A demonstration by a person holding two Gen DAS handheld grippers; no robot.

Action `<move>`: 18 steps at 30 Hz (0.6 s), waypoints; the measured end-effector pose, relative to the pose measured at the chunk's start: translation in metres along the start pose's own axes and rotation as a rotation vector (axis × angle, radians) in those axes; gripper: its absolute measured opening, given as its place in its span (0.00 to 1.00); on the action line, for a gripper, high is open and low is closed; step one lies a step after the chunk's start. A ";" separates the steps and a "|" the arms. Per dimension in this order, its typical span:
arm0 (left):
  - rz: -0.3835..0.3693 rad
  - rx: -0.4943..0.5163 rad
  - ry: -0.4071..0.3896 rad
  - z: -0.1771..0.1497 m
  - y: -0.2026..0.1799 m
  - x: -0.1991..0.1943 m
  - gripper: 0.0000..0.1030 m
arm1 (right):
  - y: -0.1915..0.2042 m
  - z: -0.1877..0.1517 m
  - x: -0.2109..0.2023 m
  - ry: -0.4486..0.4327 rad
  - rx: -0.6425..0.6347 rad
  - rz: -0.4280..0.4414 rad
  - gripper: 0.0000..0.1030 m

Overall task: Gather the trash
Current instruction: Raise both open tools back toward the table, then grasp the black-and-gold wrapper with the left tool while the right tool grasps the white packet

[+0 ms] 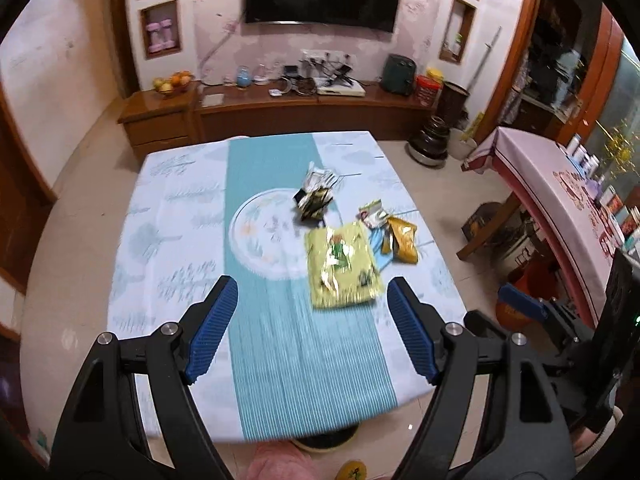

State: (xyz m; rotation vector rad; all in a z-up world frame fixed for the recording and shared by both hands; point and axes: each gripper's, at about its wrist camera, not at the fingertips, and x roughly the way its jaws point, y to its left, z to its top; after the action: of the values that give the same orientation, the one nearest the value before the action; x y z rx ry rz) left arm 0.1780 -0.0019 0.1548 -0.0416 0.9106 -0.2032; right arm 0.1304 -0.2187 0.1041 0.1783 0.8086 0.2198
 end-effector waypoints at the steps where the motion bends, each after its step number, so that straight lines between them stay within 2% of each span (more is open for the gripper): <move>1: -0.013 0.013 0.019 0.013 0.004 0.016 0.73 | -0.003 0.010 0.009 0.002 0.021 -0.013 0.63; 5: -0.085 0.047 0.135 0.065 0.015 0.095 0.73 | -0.018 0.052 0.061 0.013 0.126 -0.064 0.58; 10: -0.118 0.097 0.234 0.105 0.021 0.193 0.79 | -0.036 0.089 0.137 0.043 0.203 -0.142 0.52; 13: -0.128 0.109 0.299 0.118 0.024 0.256 0.79 | -0.049 0.102 0.184 0.071 0.248 -0.168 0.51; 18: -0.127 0.091 0.389 0.118 0.028 0.341 0.79 | -0.072 0.110 0.246 0.094 0.282 -0.217 0.51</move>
State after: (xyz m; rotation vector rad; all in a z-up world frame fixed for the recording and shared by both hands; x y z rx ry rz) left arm 0.4783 -0.0464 -0.0422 0.0260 1.2868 -0.3793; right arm 0.3846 -0.2316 -0.0091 0.3453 0.9436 -0.0924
